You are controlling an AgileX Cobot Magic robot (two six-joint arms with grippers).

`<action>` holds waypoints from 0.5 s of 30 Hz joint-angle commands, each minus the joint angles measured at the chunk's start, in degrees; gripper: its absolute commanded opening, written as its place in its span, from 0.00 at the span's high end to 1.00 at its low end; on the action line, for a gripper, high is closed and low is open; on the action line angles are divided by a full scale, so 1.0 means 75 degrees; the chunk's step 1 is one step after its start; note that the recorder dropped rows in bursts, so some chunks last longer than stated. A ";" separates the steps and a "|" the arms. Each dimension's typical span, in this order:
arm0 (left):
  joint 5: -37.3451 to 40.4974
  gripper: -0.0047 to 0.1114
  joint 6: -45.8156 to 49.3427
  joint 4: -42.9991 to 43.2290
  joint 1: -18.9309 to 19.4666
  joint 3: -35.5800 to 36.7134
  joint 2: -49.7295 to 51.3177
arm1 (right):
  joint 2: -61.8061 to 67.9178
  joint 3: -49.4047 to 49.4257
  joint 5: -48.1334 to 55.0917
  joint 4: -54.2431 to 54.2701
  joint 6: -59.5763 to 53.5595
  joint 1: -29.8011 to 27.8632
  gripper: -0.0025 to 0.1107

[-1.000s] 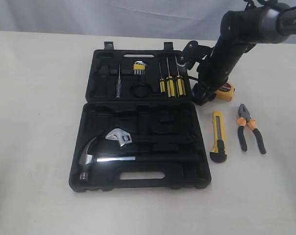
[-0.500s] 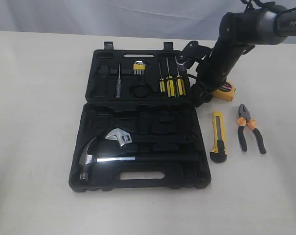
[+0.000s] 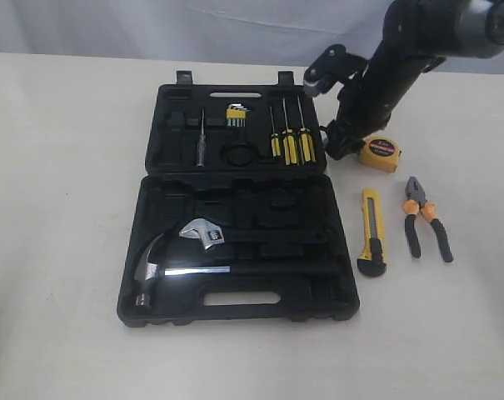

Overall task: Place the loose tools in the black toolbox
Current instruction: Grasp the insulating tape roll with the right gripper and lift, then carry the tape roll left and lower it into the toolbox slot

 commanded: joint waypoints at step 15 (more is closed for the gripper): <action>0.0012 0.96 -0.0010 0.0022 -0.0044 -0.0040 0.0031 | -0.1036 -0.0054 -0.0697 0.0863 0.2731 0.2147 0.73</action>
